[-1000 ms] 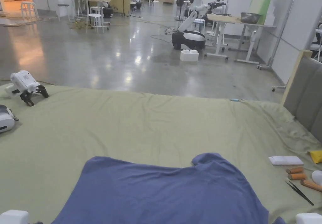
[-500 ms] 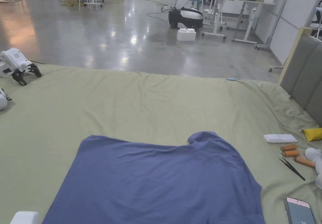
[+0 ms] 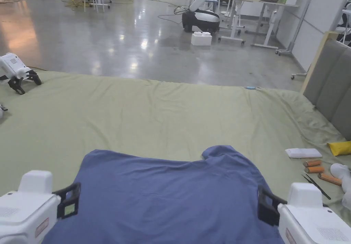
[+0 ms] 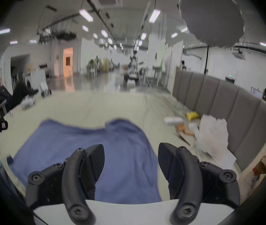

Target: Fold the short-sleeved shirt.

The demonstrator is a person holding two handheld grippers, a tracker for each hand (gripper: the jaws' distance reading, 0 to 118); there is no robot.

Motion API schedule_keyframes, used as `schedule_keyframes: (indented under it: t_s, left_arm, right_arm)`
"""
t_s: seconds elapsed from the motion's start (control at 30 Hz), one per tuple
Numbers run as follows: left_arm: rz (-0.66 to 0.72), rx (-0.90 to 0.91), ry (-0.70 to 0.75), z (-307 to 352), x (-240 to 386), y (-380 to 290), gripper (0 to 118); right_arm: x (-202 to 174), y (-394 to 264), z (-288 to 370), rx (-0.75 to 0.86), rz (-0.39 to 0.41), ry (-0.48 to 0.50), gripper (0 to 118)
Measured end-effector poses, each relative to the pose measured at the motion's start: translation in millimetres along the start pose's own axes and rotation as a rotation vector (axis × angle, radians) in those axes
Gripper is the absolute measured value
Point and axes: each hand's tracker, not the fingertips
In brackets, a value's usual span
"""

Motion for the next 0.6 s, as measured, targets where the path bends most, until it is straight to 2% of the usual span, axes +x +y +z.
schedule_keyframes:
  t_s: [0.07, 0.2, 0.27, 0.3, 0.5, 0.6]
  left_arm:
    - [-0.012, 0.086, 0.006, 2, 14, 11, 61]
    - [-0.045, 0.218, 0.031, 9, 36, 25, 21]
    - [-0.058, 0.273, 0.051, 15, 43, 28, 4]
    - [-0.060, 0.292, 0.054, 17, 45, 30, 0]
    - [-0.071, 0.298, 0.059, 20, 42, 32, 0]
    - [-0.046, 0.214, 0.023, 20, 24, 31, 0]
  right_arm:
    - [-13, 9, 1, 0.089, -0.033, 0.005, 60]
    - [-33, 21, 2, 0.215, -0.065, -0.027, 7]
    - [-41, 24, 4, 0.246, -0.065, -0.071, 2]
    - [-43, 25, 4, 0.262, -0.060, -0.067, 0]
    - [-48, 30, 6, 0.301, -0.032, -0.039, 0]
    - [-49, 29, 5, 0.279, -0.001, -0.031, 0]
